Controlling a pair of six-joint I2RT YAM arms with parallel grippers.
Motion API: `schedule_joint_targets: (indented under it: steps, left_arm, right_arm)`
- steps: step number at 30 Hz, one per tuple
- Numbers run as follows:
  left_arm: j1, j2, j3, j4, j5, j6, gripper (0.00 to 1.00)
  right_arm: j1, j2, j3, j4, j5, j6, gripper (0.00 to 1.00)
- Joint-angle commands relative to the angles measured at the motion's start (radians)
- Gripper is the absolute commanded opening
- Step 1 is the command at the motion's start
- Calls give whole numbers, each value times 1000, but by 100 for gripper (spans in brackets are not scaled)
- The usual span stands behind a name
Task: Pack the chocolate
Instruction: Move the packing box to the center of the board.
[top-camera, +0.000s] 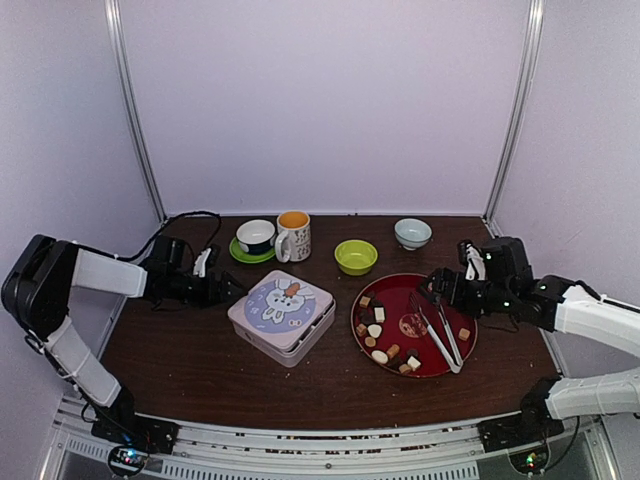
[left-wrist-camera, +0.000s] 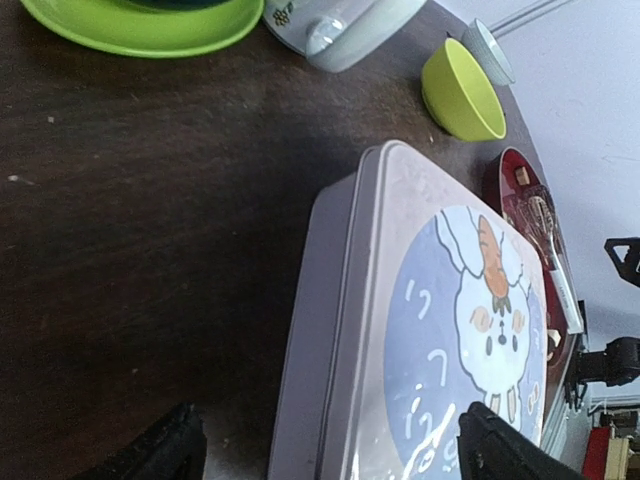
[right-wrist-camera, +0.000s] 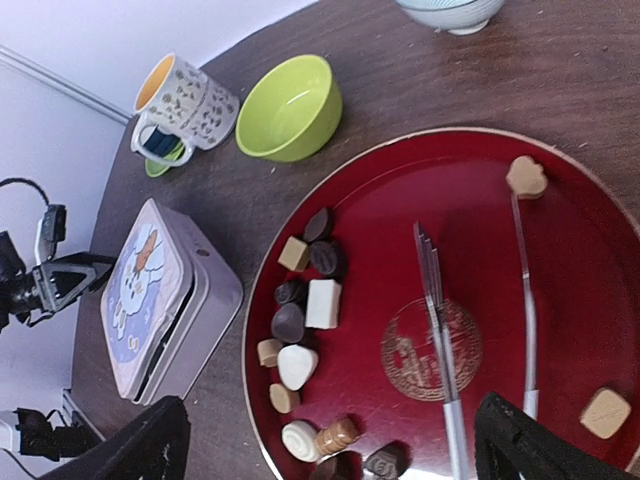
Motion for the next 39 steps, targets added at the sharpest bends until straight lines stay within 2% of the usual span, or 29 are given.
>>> schedule_joint_targets:
  steps: [1, 9, 15, 24, 34, 39]
  left_arm:
    - [-39, 82, 56, 110, 94, -24, 90]
    - [-108, 144, 66, 172, 129, -70, 86]
    - [-157, 131, -42, 358, 116, -195, 84]
    - [-240, 45, -204, 492, 83, -314, 82]
    - [-259, -85, -237, 413, 145, -362, 82]
    - [-259, -137, -218, 270, 110, -315, 81]
  right_arm:
    - [122, 62, 61, 83, 49, 98, 100]
    - [305, 229, 145, 131, 83, 160, 100]
    - [384, 311, 163, 200, 78, 215, 100]
    - [456, 370, 167, 237, 89, 257, 100]
    - [500, 430, 169, 296, 75, 300, 99]
    - [511, 453, 193, 304, 75, 304, 97]
